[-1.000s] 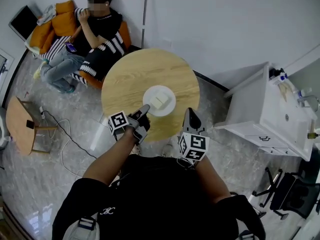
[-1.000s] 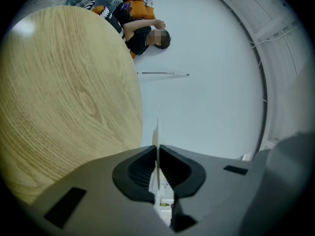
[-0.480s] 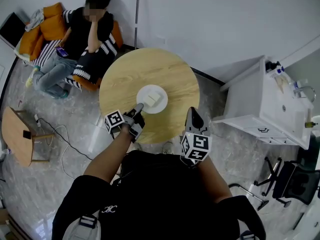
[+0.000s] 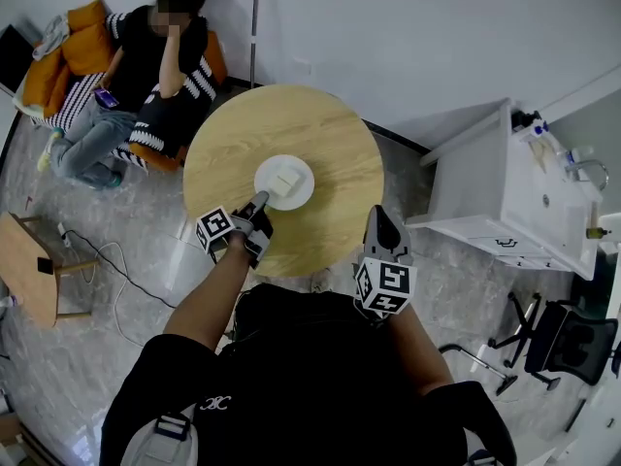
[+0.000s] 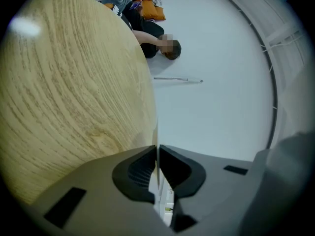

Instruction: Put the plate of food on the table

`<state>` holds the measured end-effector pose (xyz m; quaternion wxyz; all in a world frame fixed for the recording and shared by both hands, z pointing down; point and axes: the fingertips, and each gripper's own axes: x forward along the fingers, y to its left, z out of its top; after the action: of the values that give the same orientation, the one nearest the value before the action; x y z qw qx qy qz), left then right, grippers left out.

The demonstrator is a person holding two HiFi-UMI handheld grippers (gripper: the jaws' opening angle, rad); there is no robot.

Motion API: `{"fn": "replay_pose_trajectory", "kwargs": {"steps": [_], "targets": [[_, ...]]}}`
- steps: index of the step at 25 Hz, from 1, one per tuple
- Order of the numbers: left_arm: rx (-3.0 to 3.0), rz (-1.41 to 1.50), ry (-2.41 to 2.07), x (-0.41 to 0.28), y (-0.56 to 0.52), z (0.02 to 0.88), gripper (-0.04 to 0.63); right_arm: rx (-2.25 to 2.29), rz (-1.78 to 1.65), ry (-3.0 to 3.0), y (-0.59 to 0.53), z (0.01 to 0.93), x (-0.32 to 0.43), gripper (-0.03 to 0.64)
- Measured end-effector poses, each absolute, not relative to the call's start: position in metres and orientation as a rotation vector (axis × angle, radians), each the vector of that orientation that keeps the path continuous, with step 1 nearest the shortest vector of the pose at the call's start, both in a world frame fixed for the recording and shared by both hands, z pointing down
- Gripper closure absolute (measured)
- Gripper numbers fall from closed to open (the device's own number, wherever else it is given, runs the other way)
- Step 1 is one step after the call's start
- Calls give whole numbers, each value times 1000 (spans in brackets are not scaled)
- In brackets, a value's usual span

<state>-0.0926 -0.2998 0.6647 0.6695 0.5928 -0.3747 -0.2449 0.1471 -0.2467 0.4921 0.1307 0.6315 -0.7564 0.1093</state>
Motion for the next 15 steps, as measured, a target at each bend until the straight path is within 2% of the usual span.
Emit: {"fn": "replay_pose_trajectory", "kwargs": {"steps": [15], "targets": [[1294, -530, -885, -101, -309, 691, 569, 1828, 325, -2160, -250, 498, 150, 609]]}}
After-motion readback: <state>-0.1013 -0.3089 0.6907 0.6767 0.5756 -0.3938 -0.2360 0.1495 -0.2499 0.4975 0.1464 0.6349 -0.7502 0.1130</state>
